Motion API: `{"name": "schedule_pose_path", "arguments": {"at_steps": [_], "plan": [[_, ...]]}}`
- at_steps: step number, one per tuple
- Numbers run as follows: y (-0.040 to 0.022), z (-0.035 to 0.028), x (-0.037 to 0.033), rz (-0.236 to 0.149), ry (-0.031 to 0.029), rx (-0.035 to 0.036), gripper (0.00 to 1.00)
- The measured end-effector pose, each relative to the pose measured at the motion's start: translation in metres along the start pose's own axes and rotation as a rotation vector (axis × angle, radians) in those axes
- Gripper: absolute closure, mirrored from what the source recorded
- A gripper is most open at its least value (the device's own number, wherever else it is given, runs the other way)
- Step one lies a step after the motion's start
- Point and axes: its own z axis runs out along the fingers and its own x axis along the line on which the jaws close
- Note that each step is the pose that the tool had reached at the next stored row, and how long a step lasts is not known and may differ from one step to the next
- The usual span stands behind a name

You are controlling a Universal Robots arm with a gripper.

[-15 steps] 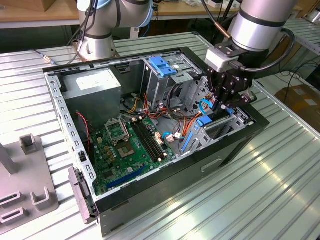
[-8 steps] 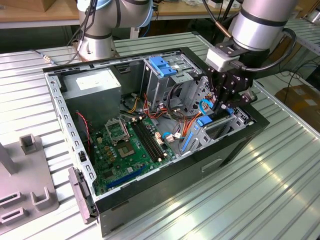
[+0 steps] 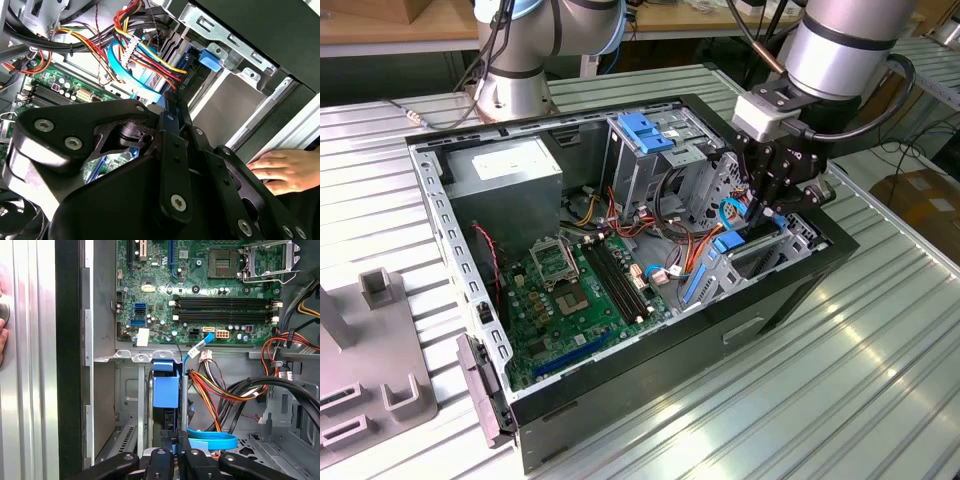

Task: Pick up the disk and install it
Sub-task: 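Insert the second disk wire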

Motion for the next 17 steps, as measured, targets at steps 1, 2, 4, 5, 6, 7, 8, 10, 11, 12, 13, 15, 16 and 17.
{"name": "schedule_pose_path", "arguments": {"at_steps": [1,2,4,5,6,7,8,10,11,12,13,15,16,17], "plan": [[0.0000,0.0002,0.0009,0.000,-0.0023,0.0000,0.84],[0.0000,0.0004,0.0017,0.000,-0.0047,0.0000,0.84],[0.0001,0.0007,0.0037,0.001,-0.0110,0.0001,0.84],[0.0001,0.0007,0.0046,0.001,-0.0166,0.0001,0.84],[0.0000,0.0007,0.0053,0.002,-0.0232,0.0002,0.84],[0.0001,0.0008,0.0062,0.003,-0.0329,0.0003,0.84],[0.0001,0.0009,0.0069,0.003,-0.0401,0.0004,0.84],[0.0001,0.0011,0.0084,0.005,-0.0555,0.0006,0.84],[0.0002,0.0012,0.0101,0.006,-0.0706,0.0008,0.84],[0.0002,0.0014,0.0118,0.007,-0.0794,0.0009,0.84],[0.0002,0.0015,0.0125,0.007,-0.0798,0.0008,0.84],[0.0002,0.0015,0.0131,0.007,-0.0798,0.0008,0.84],[0.0003,0.0017,0.0144,0.007,-0.0799,0.0008,0.84],[0.0002,0.0019,0.0153,0.007,-0.0798,0.0008,0.84]]}}
